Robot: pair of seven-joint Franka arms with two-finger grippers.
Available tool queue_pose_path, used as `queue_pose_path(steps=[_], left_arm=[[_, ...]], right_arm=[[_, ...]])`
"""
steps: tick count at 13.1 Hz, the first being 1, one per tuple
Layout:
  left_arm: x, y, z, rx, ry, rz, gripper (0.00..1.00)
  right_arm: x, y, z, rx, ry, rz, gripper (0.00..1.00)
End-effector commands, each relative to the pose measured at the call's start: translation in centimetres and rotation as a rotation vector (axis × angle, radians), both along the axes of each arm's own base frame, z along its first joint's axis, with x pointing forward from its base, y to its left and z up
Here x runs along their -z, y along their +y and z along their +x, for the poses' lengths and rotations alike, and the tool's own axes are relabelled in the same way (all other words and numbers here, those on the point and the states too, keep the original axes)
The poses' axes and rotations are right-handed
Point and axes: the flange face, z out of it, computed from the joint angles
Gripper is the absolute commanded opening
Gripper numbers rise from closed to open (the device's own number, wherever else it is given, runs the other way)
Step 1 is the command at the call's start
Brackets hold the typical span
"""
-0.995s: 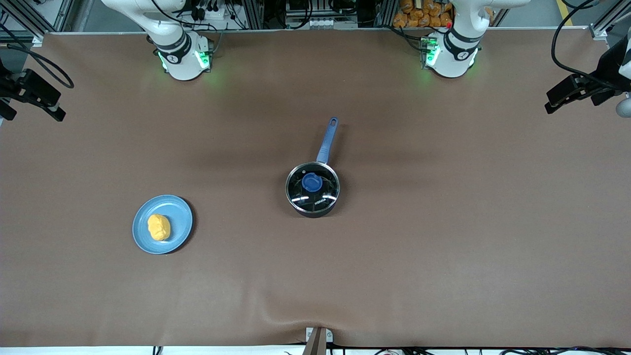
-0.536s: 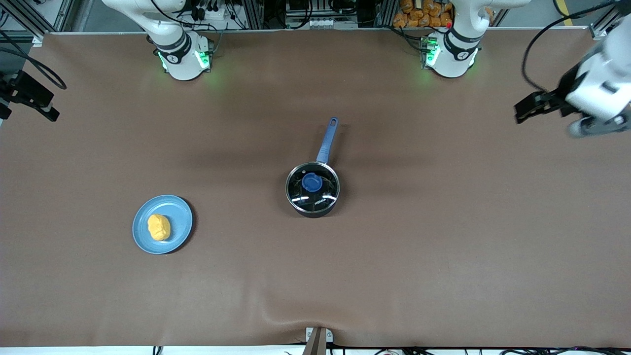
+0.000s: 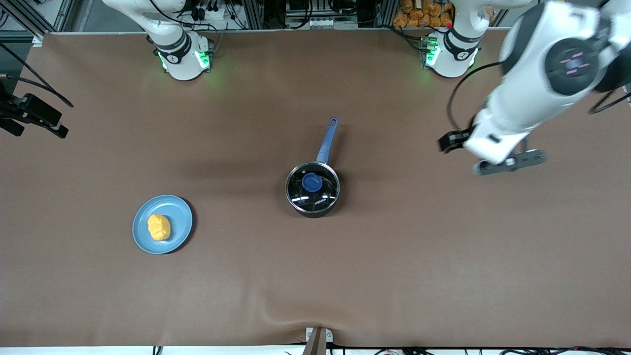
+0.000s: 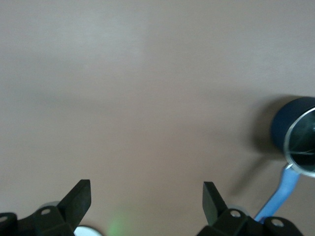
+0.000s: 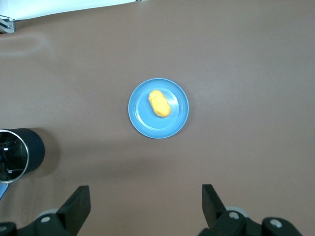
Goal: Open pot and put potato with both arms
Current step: 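Reach the left gripper to the blue knob of the glass lid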
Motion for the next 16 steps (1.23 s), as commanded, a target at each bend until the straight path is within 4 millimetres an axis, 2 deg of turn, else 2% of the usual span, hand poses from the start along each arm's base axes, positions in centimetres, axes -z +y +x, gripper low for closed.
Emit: queue_pose_path(steps=[1,2,4,6,8,10,11,13,15,16], left_arm=[[2.2,-4.5,0.8,-0.058,-0.037,0.001,1.0],[3.3,-6.1,0.9,-0.074,-0.038,-0.003,1.0],[5.0,-8.7,1.5,-0.109,-0.046,-0.016,1.0],[5.8,-10.4,2.1,-0.154,-0.07,-0.042,1.0],[6.7,-13.5,1.9,-0.157,-0.083,-0.06,1.0],[7.7,-16.2,2.0,-0.193,-0.085,-0.065,1.0],[8.3,-17.5,2.0,-0.211,-0.088,-0.07,1.0],[10.0,-20.0,1.3,-0.237,-0.105,-0.078,1.0],[12.4,-22.6,0.6,-0.247,-0.134,-0.086,1.0],[13.5,-23.2,0.8,-0.271,-0.156,-0.088,1.0]], right_arm=[[0.8,0.9,0.6,-0.018,0.022,0.023,1.0],[0.8,1.6,0.4,-0.028,0.028,0.008,1.0],[0.5,1.2,0.1,-0.031,0.039,0.007,1.0],[0.5,1.1,0.1,-0.031,0.039,0.009,1.0],[0.1,1.3,-0.1,-0.037,0.031,0.002,1.0],[-1.8,1.4,-0.3,-0.039,-0.007,-0.002,1.0],[-2.0,1.3,-0.3,-0.053,-0.011,-0.004,1.0],[-3.5,1.6,-0.8,-0.109,-0.049,-0.019,1.0],[-4.0,1.4,-1.0,-0.106,-0.059,-0.03,1.0],[-4.0,1.5,-1.1,-0.11,-0.056,-0.029,1.0]])
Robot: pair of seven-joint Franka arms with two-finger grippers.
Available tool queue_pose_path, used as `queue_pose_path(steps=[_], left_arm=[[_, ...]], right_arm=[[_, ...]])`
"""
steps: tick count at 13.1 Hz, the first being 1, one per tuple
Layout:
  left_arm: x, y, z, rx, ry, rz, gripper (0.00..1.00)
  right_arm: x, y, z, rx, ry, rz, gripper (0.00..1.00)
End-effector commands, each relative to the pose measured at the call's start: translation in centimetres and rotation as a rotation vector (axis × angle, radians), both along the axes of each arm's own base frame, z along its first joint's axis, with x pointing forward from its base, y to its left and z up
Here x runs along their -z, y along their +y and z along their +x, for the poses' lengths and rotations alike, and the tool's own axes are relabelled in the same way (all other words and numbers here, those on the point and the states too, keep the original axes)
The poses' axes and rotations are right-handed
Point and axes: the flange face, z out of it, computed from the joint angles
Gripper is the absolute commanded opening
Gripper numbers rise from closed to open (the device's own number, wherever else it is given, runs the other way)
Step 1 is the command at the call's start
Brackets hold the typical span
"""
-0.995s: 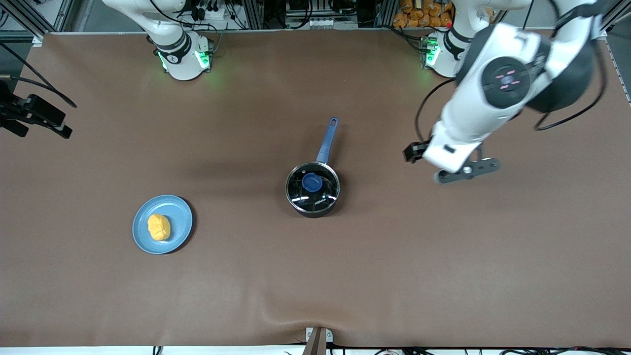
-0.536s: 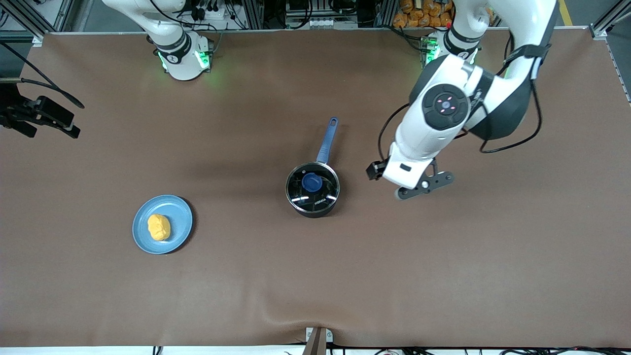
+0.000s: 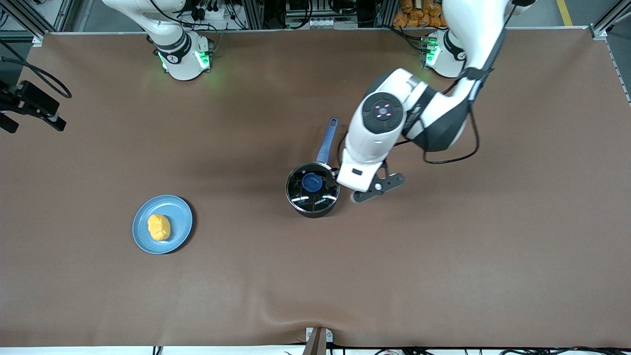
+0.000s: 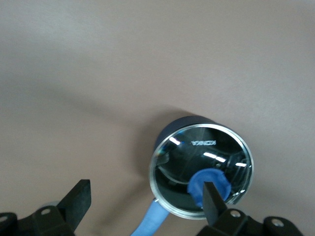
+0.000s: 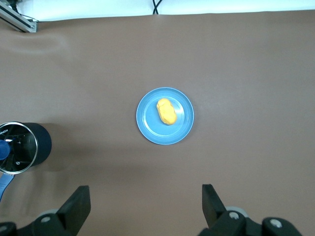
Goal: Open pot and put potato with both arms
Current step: 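Reach the left gripper to the blue knob of the glass lid, then grasp the lid knob with the left gripper while the right gripper reaches the potato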
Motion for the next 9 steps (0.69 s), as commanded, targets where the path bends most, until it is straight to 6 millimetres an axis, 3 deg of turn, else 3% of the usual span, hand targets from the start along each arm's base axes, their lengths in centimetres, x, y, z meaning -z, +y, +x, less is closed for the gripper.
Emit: queue_pose_path(steps=[1,3,5,9], left_arm=[[2.4,-2.9,0.1,-0.031,-0.065,0.016,1.0],[4.1,-5.5,-0.6,-0.014,-0.091,0.018,1.0],[5.1,-5.6,-0.7,-0.029,-0.079,0.026,1.0],[7.6,-7.4,-1.2,-0.298,-0.086,-0.021,1.0]], right_arm=[[-0.9,-0.2,-0.7,-0.017,-0.008,-0.019,1.0],[-0.3,-0.2,-0.6,-0.06,0.002,-0.026,1.0],[-1.3,-0.3,-1.4,-0.062,-0.012,-0.03,1.0],[-0.8,0.2,-1.1,-0.073,0.0,-0.055,1.0]])
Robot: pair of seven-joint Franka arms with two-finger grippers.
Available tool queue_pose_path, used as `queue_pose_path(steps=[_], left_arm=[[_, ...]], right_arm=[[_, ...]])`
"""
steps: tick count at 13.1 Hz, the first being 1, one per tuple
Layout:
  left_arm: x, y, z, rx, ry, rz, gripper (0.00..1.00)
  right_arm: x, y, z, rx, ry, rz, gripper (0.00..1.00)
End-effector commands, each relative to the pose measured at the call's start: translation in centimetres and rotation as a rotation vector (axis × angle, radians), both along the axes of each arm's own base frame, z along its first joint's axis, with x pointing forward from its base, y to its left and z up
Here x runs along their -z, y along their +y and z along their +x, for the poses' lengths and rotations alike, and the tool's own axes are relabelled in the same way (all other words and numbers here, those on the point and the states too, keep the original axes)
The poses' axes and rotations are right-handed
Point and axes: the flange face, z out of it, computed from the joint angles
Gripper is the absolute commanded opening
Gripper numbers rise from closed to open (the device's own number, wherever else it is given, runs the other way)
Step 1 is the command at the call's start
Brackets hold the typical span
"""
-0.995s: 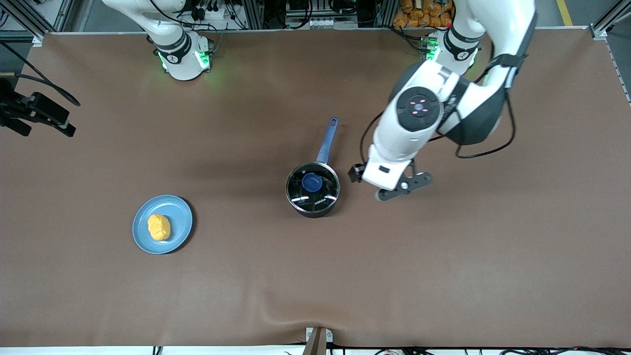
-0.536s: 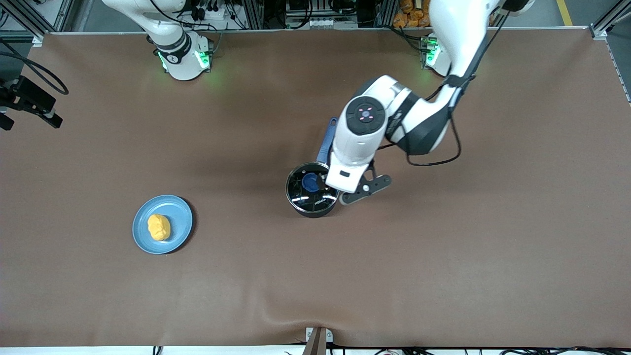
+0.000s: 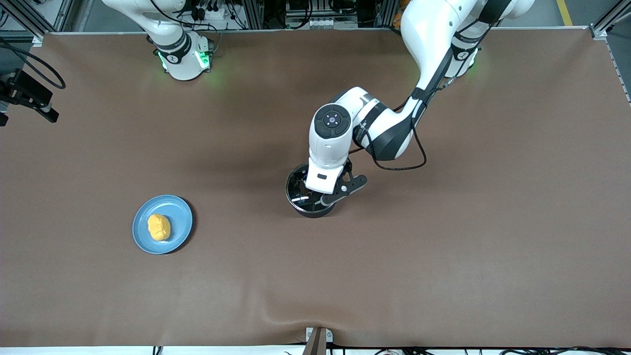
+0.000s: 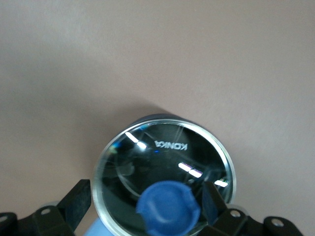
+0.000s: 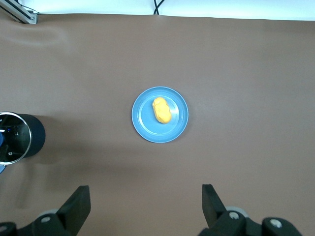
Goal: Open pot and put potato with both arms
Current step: 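Grasp the lid knob with the left gripper while the right gripper reaches the potato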
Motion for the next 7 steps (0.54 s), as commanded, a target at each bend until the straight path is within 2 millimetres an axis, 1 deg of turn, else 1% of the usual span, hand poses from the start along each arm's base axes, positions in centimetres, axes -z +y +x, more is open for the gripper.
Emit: queue_pose_path(steps=[1,2,4,5,6,7], left_arm=[[0.7,-1.5,0.3,-0.149,-0.043,-0.041,1.0],[0.9,-2.2,0.0,-0.169,-0.052,-0.058,1.0],[1.4,-2.5,-0.2,-0.19,-0.045,-0.059,1.0],[1.6,-2.4,-0.4,-0.221,-0.031,-0.058,1.0],[1.8,-2.4,-0.4,-0.248,-0.019,-0.057,1.0],[1.9,-2.4,-0.5,-0.254,-0.015,-0.056,1.0]], right_arm=[[0.5,0.7,0.0,-0.024,0.006,-0.023,1.0],[1.8,0.9,0.4,-0.028,0.018,-0.018,1.0],[3.6,1.5,1.3,-0.036,0.02,-0.005,1.0],[4.6,2.4,1.7,-0.048,0.032,-0.004,1.0],[6.3,3.7,1.9,-0.07,0.06,-0.005,1.0],[8.4,5.7,2.5,-0.103,0.095,-0.006,1.0]])
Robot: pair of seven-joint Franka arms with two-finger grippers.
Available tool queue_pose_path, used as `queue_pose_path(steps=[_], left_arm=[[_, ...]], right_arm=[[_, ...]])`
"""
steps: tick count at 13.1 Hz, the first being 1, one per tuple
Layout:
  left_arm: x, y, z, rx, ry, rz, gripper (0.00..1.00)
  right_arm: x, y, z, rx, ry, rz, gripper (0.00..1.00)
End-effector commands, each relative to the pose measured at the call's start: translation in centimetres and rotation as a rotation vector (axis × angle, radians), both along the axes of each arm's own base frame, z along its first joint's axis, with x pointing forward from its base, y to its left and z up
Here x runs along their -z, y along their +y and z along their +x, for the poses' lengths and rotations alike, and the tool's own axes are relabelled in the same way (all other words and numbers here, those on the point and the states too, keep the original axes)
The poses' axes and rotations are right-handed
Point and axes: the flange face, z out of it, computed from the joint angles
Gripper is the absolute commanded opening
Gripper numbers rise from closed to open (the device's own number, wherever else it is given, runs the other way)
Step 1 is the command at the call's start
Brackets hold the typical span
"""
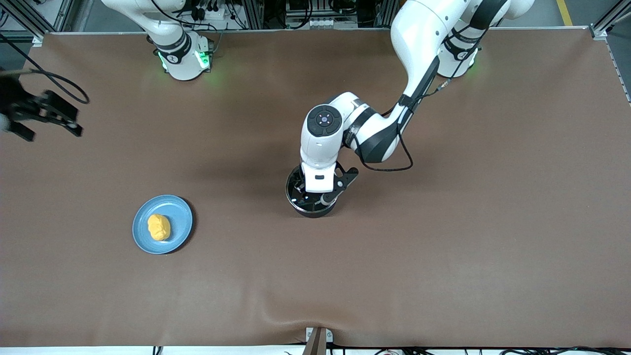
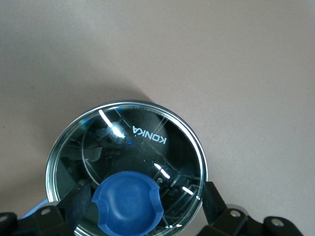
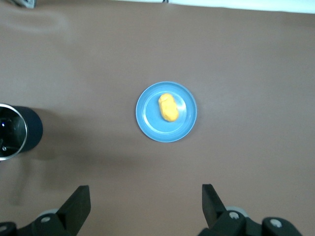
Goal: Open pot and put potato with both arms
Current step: 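Grasp the lid knob with the left gripper while the right gripper reaches the potato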
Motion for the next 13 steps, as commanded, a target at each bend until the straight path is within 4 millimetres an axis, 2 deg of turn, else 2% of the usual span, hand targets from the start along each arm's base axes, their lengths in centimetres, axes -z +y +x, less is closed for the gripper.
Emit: queue_pose_path(steps=[1,3,6,9,10,13], left_arm=[[0.6,-0.5,0.1,-0.036,0.008,0.003,1.0],[1.3,-0.6,-0.3,-0.05,0.049,0.002,1.0],[1.6,-0.6,-1.0,-0.083,0.084,0.017,1.0],[2.0,-1.0,-1.7,-0.074,0.103,0.036,1.0],[2.1,-1.0,-1.7,-0.073,0.104,0.037,1.0],[2.2,-0.9,-1.6,-0.074,0.105,0.038,0.91]], right_arm=[[4.7,4.6,0.9,-0.079,0.072,-0.01,1.0],[8.6,5.9,2.7,-0.068,0.112,-0.006,1.0],[13.9,4.9,5.6,0.001,0.097,0.003,1.0],[18.5,-0.6,8.1,0.118,0.032,0.016,1.0],[20.1,-1.4,8.7,0.115,0.045,0.0,1.0],[24.7,-3.1,9.9,0.105,0.069,-0.029,1.0]])
